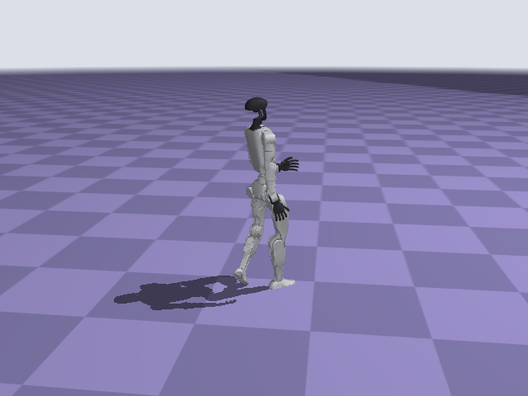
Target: Walk run
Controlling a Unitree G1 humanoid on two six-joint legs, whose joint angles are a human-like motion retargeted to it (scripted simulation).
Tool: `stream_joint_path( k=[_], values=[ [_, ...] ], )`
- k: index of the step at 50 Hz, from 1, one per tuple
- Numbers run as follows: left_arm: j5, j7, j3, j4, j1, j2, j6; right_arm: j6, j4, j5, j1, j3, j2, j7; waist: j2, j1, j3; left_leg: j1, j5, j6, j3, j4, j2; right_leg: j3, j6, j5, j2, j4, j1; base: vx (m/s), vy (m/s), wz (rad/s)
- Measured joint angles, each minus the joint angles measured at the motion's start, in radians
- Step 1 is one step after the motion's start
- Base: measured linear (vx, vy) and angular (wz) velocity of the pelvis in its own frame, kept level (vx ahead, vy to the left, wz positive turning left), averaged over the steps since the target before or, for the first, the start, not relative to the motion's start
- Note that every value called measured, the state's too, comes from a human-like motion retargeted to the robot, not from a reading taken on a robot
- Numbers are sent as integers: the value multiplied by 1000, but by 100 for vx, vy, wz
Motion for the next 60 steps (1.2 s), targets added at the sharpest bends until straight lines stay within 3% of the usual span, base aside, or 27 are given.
stream_joint_path(
  k=[5,10,14,17,19,27,41,51,57,60],
  values=[
    [12,70,34,-54,47,-33,-5,9,-154,-64,-97,60,8,65,5,16,14,-108,-121,5,-107,-139,-57,41,14,2,31,-1,41,27,-12,-112],
    [58,99,47,-115,63,-22,-8,-32,-283,-110,-127,149,4,75,5,85,44,-130,-181,79,-216,-397,-97,126,10,-7,73,6,98,30,-7,-142],
    [112,138,44,-146,51,-6,-4,-39,-296,-149,-127,175,-7,74,14,120,64,-111,-183,127,-360,-524,-134,167,12,-22,101,9,159,38,1,-112],
    [123,165,36,-155,31,-3,7,-28,-252,-136,-121,198,-15,56,24,123,75,-102,-148,125,-419,-556,-149,202,14,-40,121,28,188,32,4,-69],
    [118,165,41,-157,5,-5,11,-20,-205,-109,-119,196,-14,45,24,111,82,-98,-116,128,-399,-556,-141,216,18,-50,129,39,195,20,3,-27],
    [56,179,7,-169,-45,-13,34,-28,-3,63,-98,107,-11,104,24,57,81,-54,-207,176,-306,-584,-125,213,34,-72,122,77,184,19,8,-22],
    [143,197,-59,-217,-69,40,48,55,34,-118,31,32,-76,62,35,107,48,13,-262,209,-192,-696,-143,281,114,-43,87,130,140,16,13,-45],
    [155,236,-23,-260,-63,23,66,20,-30,-126,37,26,-10,44,84,87,58,63,-325,207,-130,-734,-124,271,252,-36,111,320,49,6,9,-52],
    [150,246,-51,-249,-46,41,63,13,16,-110,64,64,0,54,101,88,51,73,-351,190,-117,-727,-104,109,205,-81,62,361,-25,11,1,-16],
    [163,246,-55,-257,-43,52,55,19,20,-140,80,91,1,62,97,72,58,70,-377,197,-140,-711,-113,136,224,-87,59,332,-63,10,-7,5]
  ],
)
